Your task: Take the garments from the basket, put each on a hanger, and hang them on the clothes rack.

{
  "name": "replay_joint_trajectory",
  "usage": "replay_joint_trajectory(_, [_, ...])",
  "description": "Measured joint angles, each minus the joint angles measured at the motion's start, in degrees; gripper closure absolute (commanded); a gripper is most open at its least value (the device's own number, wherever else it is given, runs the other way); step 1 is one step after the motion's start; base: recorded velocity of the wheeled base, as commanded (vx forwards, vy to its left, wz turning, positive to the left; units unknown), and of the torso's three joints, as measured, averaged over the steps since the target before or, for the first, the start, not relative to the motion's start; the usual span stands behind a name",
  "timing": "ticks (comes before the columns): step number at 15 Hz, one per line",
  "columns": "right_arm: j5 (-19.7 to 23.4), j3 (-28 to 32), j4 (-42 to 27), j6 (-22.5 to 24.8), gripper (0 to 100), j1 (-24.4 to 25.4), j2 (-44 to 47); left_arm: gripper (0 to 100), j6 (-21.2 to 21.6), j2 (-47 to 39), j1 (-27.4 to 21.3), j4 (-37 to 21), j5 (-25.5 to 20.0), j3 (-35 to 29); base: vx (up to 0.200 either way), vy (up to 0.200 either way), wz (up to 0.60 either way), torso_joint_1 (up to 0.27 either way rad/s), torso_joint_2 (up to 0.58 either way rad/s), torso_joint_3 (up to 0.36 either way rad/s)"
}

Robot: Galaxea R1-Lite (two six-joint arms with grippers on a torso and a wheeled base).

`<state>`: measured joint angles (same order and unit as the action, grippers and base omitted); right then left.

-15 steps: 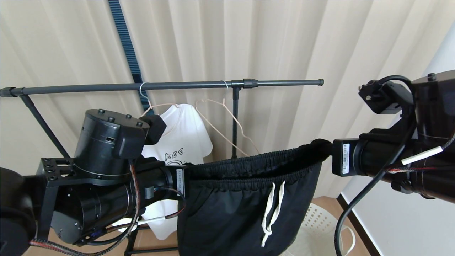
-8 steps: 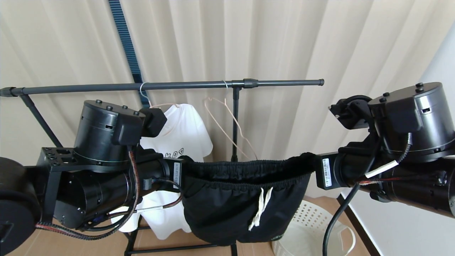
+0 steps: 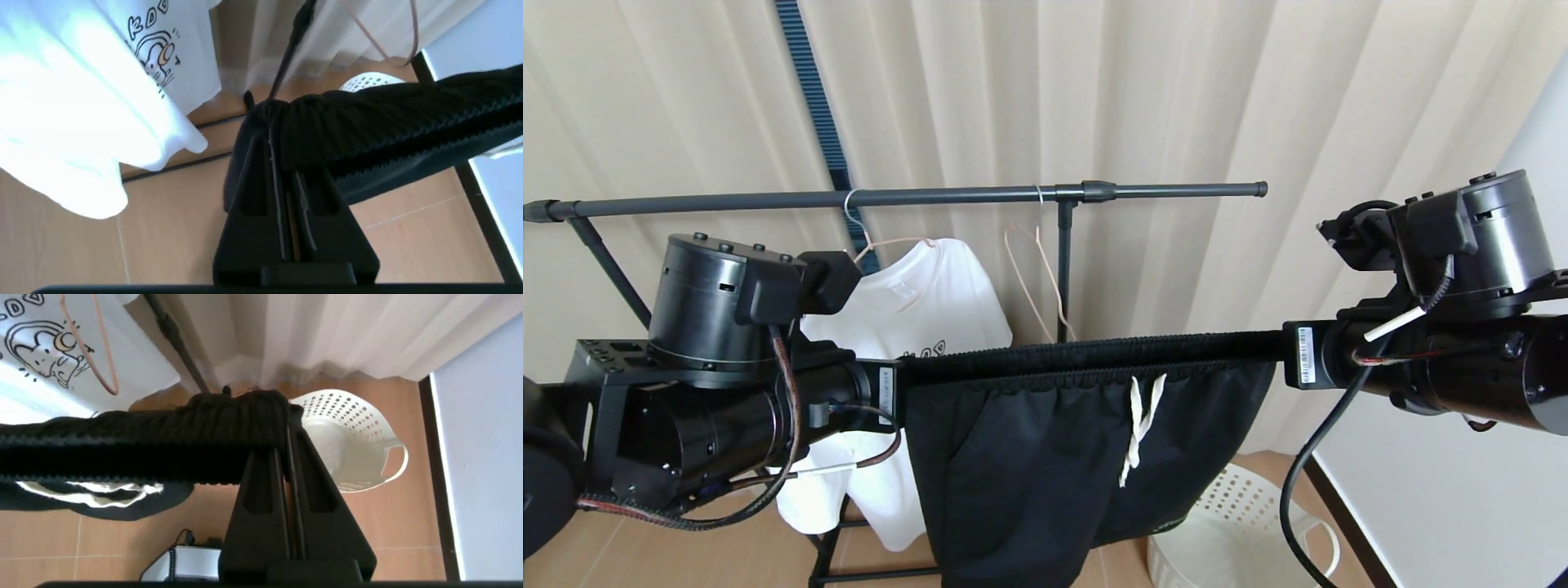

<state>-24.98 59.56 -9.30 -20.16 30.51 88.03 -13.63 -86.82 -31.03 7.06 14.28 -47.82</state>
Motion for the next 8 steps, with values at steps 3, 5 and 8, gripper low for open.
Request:
replay_joint_trajectory(3, [-0.06,-0.02,-4.86,-0.28,100,4.92,-1.27,100,-0.16,-2.26,1.54,-0.06,-4.95,-6.0,0.0,0.0,0.0,0.0,0.0,0.0])
replay_joint_trajectory(5, [-0.09,-0.22,-7.67,-0.46,100,9.69,-2.43,100,-0.22,-5.05,2.39,-0.17,-6.23,-11.18,0.0,0.0,0.0,0.0,0.0,0.0])
replay_joint_trajectory(8, [-0.04,-0.99,-12.13,-1.26,100,17.41,-3.88,100,-0.24,-10.86,2.91,-0.13,-6.8,-20.97,0.0,0.0,0.0,0.0,0.0,0.0])
